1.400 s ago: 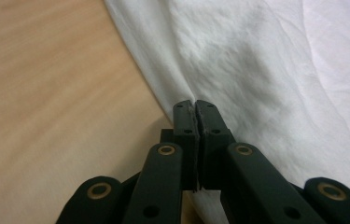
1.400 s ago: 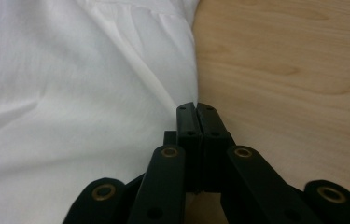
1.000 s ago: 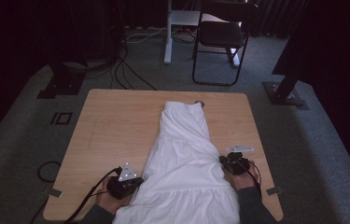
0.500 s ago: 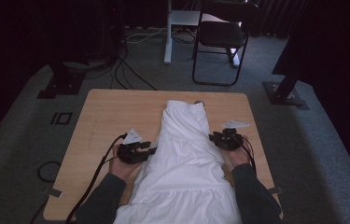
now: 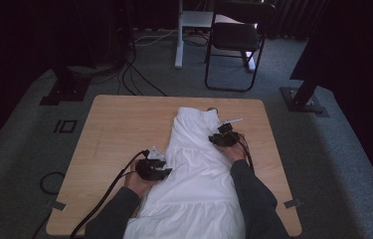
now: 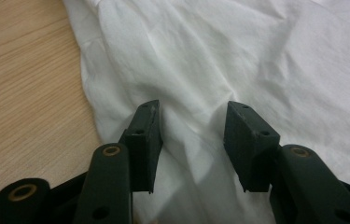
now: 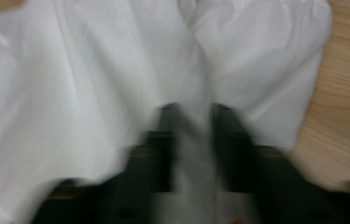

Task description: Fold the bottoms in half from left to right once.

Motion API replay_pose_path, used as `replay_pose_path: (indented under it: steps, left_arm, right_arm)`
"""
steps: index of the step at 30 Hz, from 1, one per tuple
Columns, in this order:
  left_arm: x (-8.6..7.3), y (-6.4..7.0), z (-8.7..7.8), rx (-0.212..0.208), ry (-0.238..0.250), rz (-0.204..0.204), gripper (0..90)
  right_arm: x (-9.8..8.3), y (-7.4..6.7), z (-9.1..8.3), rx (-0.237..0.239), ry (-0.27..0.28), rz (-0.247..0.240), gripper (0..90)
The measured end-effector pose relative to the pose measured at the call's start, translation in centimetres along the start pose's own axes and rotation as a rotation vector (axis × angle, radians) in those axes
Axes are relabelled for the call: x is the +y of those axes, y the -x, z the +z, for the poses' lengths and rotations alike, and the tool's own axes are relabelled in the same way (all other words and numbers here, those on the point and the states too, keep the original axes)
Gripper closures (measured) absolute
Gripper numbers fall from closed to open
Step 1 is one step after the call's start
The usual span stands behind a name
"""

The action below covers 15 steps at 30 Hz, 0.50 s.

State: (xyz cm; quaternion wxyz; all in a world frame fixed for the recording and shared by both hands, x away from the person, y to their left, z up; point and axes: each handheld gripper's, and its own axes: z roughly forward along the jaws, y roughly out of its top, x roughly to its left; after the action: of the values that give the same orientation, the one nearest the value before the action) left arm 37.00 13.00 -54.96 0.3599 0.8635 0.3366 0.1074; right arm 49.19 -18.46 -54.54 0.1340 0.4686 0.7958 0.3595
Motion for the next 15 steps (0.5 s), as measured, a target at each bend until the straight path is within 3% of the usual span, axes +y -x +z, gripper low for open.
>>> replay_pose_path:
  steps: [1, 4, 5, 6, 7, 8, 10, 12, 14, 15]
  left_arm:
    - [0.0, 0.0, 0.0, -0.004, 0.001, 0.000, 55.0]
    - [-0.1, 0.1, 0.0, -0.014, 0.002, 0.007, 50.9]
    - [-0.1, 0.1, 0.0, -0.014, 0.000, 0.009, 50.7]
    - [-0.1, 0.1, 0.0, -0.017, 0.000, 0.007, 50.1]
    - [-0.1, 0.2, 0.0, -0.018, 0.004, 0.004, 49.5]
    - [-0.2, 0.2, 0.0, -0.019, 0.007, 0.002, 49.5]
    - [-0.3, 0.3, 0.0, -0.022, 0.012, 0.002, 49.7]
    - [-0.4, 0.4, -0.1, -0.028, 0.013, -0.001, 51.6]
    - [-0.7, 0.6, -0.3, -0.041, 0.014, -0.002, 54.6]
    - [-0.8, 0.8, -0.4, -0.047, 0.016, -0.001, 54.7]
  right_arm:
    - [0.1, -0.1, -0.4, -0.054, 0.009, -0.003, 89.0]
    - [0.3, 0.4, -2.9, -0.159, 0.141, 0.044, 89.7]
    - [0.3, 0.4, -3.6, -0.222, 0.162, 0.041, 89.7]
    - [0.1, 0.5, -4.0, -0.277, 0.163, 0.021, 89.7]
    - [-0.1, 0.8, -4.0, -0.291, 0.140, 0.014, 89.4]
    - [-0.5, 1.0, -3.7, -0.292, 0.104, 0.011, 89.3]
    - [-1.2, 1.1, -3.3, -0.293, 0.086, 0.019, 87.0]
    - [-1.8, 1.3, -2.7, -0.200, 0.081, 0.062, 77.3]
    - [-2.2, 1.0, -1.9, -0.120, 0.064, 0.042, 69.6]
    - [-2.3, 0.8, -1.5, -0.118, 0.041, 0.024, 68.2]
